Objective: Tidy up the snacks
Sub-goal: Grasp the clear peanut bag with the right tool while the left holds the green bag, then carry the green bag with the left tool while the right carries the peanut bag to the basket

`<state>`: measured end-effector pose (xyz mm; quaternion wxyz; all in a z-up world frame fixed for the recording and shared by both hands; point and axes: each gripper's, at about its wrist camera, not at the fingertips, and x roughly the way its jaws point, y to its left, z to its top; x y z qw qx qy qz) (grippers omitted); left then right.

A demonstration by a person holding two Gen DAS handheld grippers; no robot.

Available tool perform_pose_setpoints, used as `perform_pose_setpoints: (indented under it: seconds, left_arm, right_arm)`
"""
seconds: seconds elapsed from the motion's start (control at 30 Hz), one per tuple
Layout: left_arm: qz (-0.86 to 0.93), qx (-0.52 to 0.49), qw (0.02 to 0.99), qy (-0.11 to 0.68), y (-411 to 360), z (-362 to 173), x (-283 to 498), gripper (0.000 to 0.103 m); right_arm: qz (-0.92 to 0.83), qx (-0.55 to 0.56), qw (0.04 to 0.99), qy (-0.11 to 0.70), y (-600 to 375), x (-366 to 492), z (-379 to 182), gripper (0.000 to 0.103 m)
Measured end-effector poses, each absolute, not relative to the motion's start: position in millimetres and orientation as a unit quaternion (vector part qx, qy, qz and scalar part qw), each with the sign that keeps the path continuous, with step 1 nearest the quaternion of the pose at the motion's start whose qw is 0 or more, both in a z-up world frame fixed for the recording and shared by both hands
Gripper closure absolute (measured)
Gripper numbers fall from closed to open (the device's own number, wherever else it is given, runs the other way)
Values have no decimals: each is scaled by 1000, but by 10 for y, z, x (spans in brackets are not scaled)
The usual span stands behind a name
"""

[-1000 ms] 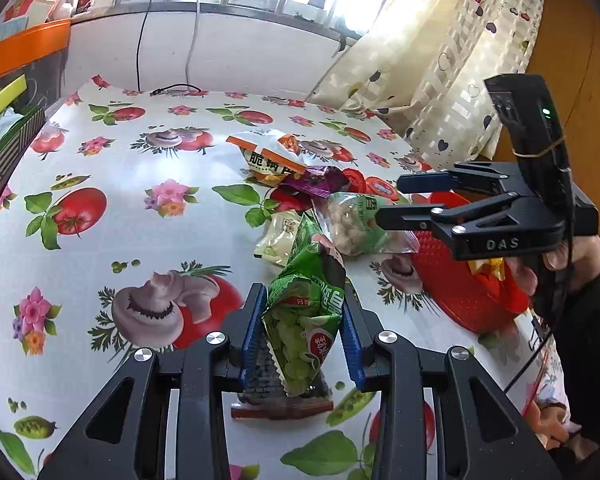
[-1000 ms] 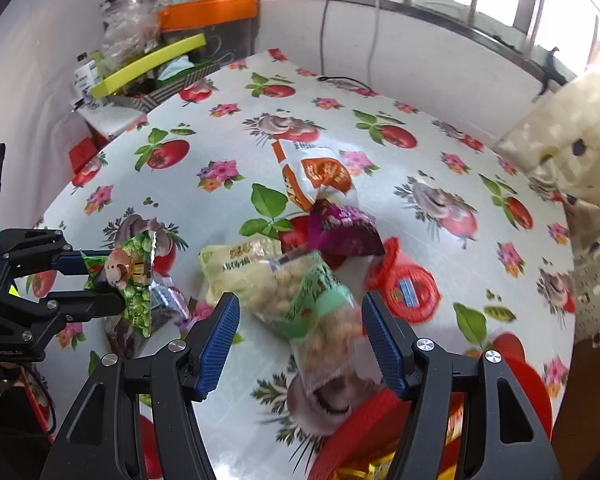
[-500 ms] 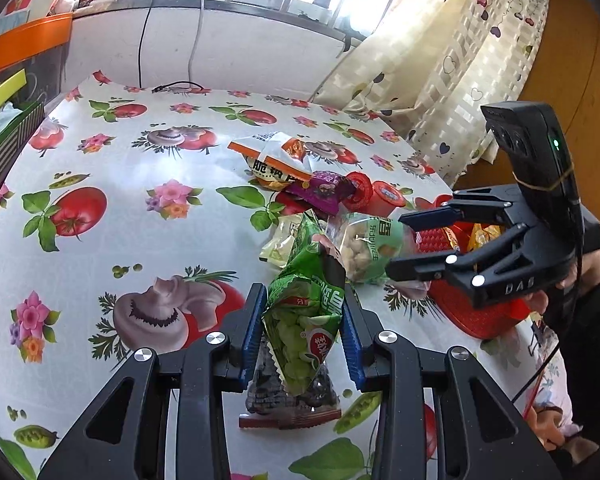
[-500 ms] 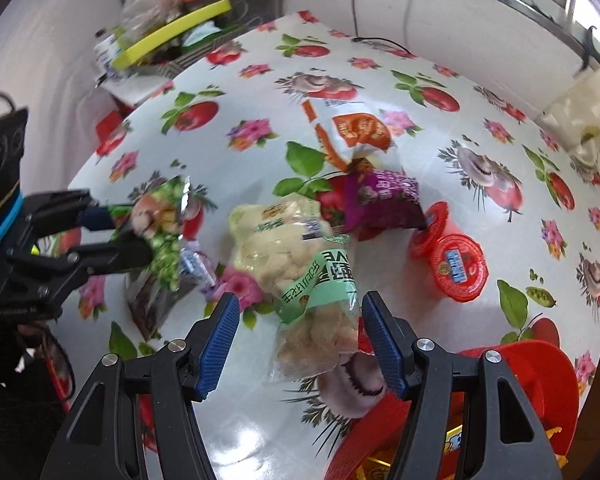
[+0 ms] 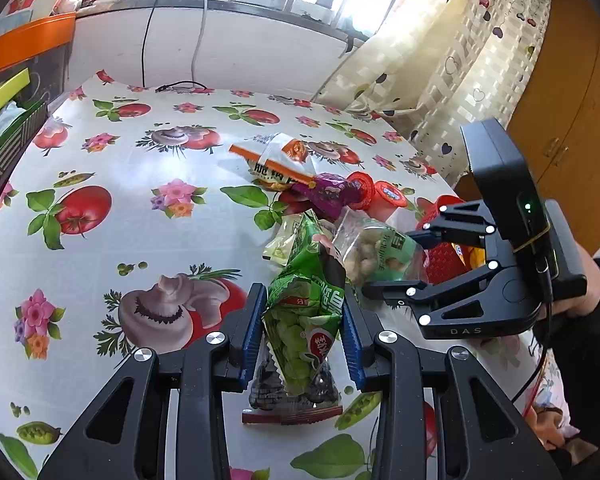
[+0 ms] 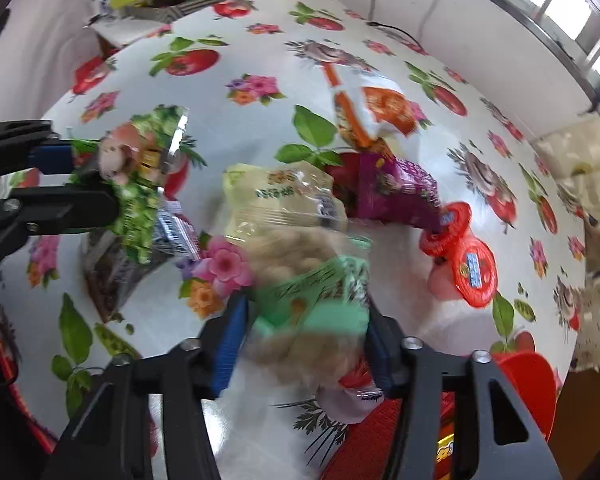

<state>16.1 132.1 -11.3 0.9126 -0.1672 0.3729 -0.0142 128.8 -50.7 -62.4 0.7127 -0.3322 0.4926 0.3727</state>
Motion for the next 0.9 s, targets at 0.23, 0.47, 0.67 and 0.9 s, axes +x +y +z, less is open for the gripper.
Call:
perform_pose_setpoints:
  seconds: [0.23,0.47,0.67,0.9]
  left_arm:
    - [-10,-168,915,366,1308,-62,122,66]
    - [-11,-168,917,362,1245,-3,101,66]
    - [-15,-168,918,358,1149,68,128,66]
    - [-34,-155,923,352,927,199,244,66]
  right_arm:
    - [350,-277,756,478,-676,1194,-474,64]
    - [351,-205,788,462,-871,1055,-264,64]
    - [345,-147,816,439,-1059,915,-9,65]
    - [320,-115,840,422,-1314,828,179,65]
